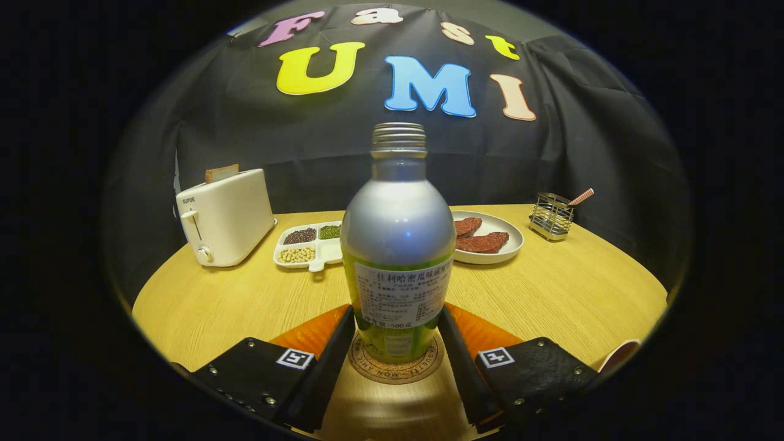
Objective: Take the bottle from table, then pour the juice into the cup, finally place the bottle on the coaster
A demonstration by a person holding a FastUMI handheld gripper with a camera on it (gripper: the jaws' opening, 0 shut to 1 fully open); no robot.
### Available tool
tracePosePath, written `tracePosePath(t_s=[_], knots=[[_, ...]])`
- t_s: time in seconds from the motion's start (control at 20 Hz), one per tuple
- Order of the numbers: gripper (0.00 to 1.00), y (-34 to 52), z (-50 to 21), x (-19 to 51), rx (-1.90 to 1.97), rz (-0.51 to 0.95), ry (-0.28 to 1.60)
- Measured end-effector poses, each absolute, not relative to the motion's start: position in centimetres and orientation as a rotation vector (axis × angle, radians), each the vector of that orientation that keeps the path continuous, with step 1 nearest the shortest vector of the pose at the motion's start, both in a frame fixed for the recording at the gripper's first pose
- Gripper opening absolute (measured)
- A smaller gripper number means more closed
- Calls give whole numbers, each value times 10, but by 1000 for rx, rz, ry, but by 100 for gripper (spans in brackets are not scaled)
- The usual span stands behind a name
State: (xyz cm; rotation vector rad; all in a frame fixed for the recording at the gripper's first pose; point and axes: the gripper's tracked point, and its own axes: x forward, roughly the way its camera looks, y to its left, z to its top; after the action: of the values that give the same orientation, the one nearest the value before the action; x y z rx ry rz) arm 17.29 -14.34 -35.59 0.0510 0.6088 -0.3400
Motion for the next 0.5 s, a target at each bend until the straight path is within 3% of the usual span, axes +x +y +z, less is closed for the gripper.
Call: tracePosePath(t_s=[0.25,0.35,0.5], knots=[[83,-140,-355,168,34,-311,616],[98,-139,-345,164,36,-304,604],[97,-134,-333,162,56,-293,581]])
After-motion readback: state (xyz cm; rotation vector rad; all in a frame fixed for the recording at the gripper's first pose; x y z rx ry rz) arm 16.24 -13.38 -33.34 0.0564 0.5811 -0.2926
